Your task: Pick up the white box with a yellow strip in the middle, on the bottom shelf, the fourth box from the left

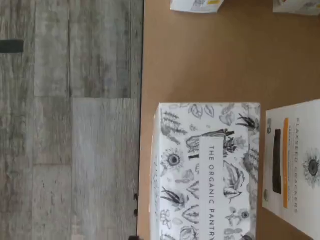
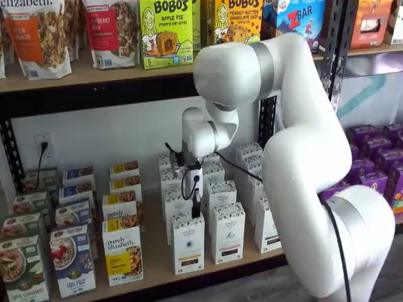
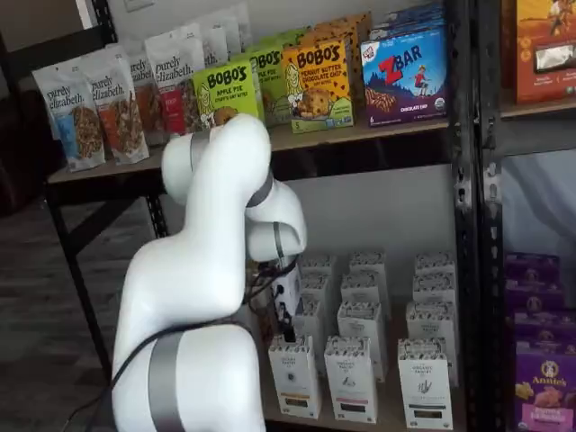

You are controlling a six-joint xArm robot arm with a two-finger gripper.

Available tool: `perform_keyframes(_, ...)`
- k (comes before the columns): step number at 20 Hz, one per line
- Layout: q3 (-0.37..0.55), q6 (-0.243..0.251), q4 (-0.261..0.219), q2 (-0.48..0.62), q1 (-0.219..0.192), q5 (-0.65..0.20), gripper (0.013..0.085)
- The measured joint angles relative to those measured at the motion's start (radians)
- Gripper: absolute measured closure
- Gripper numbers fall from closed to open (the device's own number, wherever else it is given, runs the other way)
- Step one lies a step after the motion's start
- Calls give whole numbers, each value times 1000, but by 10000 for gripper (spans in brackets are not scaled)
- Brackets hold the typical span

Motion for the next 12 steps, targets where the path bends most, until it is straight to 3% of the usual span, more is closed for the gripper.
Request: perform_keyframes(12, -160, 84, -94, 142, 8, 63, 130)
